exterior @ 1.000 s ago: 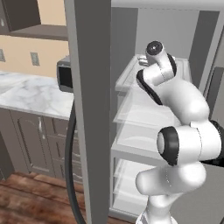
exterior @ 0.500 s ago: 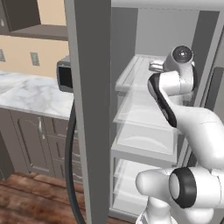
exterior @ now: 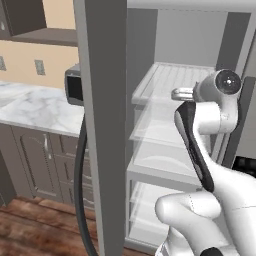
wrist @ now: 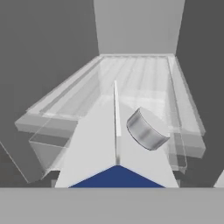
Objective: Take a sugar cube from the saucer and place it inside the coffee. Then, grab milk from the fridge and place it next to the coffee on the counter to sweeten the coffee.
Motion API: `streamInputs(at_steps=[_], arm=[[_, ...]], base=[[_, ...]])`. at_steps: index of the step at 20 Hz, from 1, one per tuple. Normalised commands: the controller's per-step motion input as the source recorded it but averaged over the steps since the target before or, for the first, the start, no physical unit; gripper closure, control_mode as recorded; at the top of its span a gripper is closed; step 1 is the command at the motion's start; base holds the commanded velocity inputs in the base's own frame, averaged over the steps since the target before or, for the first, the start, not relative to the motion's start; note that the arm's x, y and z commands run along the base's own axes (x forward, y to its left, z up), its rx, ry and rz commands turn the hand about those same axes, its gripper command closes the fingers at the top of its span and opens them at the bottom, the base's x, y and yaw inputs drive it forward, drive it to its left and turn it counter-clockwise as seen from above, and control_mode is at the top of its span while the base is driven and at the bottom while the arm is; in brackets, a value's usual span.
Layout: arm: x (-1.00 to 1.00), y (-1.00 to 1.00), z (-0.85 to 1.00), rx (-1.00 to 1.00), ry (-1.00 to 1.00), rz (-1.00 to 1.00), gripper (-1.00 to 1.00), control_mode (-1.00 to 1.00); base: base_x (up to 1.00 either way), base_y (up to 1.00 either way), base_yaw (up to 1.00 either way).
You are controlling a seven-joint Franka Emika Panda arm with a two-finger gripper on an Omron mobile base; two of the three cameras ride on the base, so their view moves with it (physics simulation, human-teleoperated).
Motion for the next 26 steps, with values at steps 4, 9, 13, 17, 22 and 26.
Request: streamInputs(at_steps=[4,9,13,17,22,26], arm=[[-1.0,0.23,-0.16,0.0,0.08,0.11,1.0,-1.0],[0.0,0.0,0.0,0.0,0.0,0.0,1.0,1.0],[0.0,0.0,0.0,0.0,0.0,0.0,1.0,1.0],[0.0,0.0,0.0,0.0,0.0,0.0,1.0,1.0],[0.0,0.0,0.0,0.0,0.0,0.0,1.0,1.0],[0.0,0.0,0.0,0.0,0.0,0.0,1.0,1.0]], base=[[0.0,0.0,0.0],[-1.0,0.62,0.1],[-1.0,0.94,0.12],[-1.0,0.98,0.32],[-0.74,0.69,0.64],[-0.29,0.66,0.83]])
